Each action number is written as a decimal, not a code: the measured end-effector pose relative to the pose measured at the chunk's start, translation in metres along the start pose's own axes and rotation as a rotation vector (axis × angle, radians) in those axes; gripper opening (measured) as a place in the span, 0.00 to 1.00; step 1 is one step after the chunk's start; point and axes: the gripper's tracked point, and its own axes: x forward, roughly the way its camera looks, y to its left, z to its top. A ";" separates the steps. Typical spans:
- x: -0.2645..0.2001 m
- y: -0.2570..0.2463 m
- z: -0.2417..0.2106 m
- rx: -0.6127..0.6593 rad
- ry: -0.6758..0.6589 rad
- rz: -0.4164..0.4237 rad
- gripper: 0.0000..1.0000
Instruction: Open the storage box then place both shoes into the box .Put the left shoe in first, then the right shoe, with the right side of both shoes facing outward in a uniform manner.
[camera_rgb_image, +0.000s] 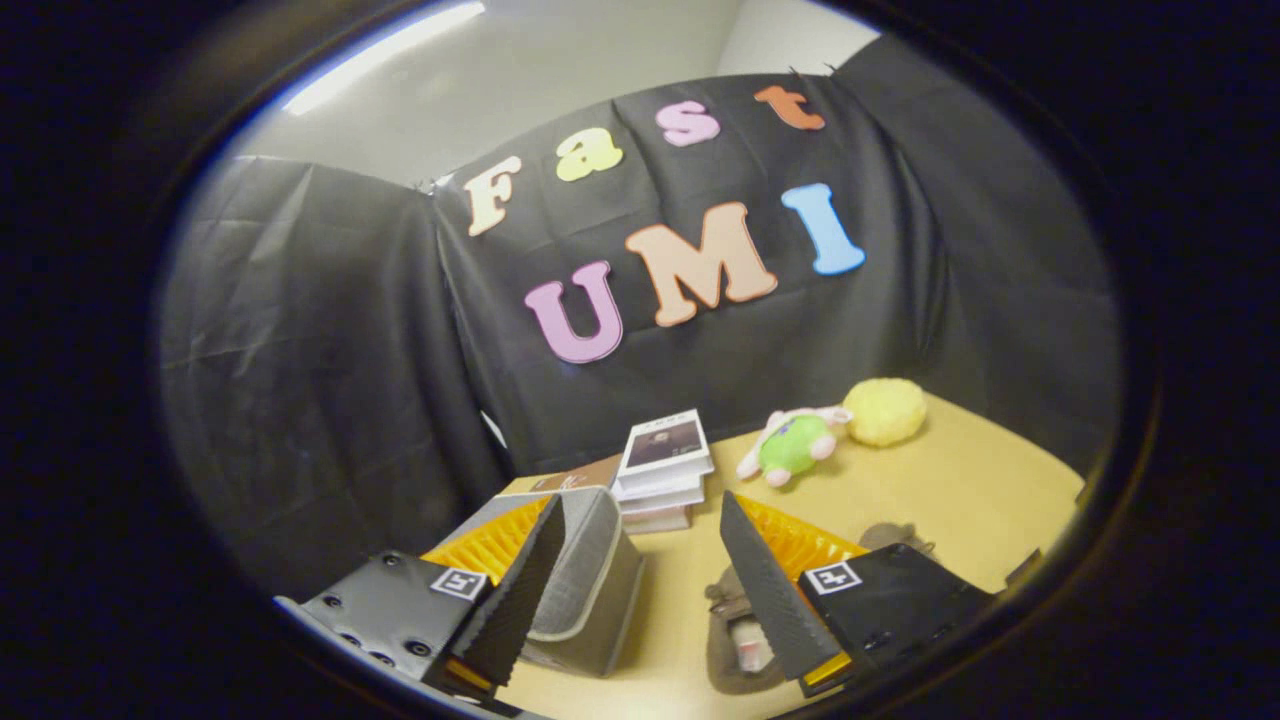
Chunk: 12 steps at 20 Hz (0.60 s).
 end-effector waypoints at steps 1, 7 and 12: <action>0.004 0.002 -0.008 0.038 0.022 0.002 0.99; 0.019 0.012 -0.061 0.299 0.169 0.006 1.00; 0.022 0.021 -0.106 0.528 0.294 0.012 1.00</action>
